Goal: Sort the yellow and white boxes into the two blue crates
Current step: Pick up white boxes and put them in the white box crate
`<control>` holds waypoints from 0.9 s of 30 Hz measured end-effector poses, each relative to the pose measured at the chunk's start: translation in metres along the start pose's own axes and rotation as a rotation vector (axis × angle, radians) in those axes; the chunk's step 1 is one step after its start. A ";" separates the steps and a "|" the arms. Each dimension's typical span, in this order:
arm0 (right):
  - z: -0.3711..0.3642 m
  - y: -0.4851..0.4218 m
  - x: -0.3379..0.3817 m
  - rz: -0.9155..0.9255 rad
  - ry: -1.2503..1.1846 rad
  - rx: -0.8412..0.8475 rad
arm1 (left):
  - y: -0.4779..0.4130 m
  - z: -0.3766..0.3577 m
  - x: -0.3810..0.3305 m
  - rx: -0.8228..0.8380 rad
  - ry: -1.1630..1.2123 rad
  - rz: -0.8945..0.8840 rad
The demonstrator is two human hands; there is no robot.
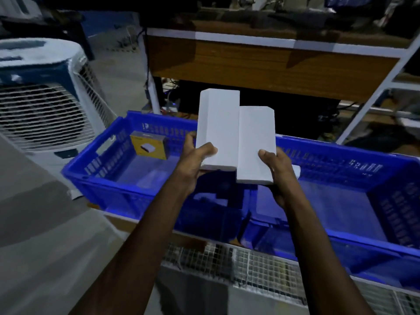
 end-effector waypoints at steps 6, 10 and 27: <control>0.053 -0.009 0.012 -0.018 -0.119 -0.105 | -0.039 -0.065 0.017 0.175 0.060 0.076; 0.081 0.007 0.018 -0.087 -0.476 -0.059 | -0.053 -0.101 0.022 0.328 0.153 0.172; 0.168 0.040 0.048 -0.007 -0.309 -0.252 | -0.037 -0.220 0.038 0.555 -0.170 0.247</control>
Point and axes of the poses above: each hand's wrist, its own y-axis away from the middle knuckle, its own z-axis out of the back of the hand, x = y × z, the point moved 4 cm from there along -y, towards the middle knuckle, and after that the axes turned 5 degrees about -z, right-handed, at the moved point
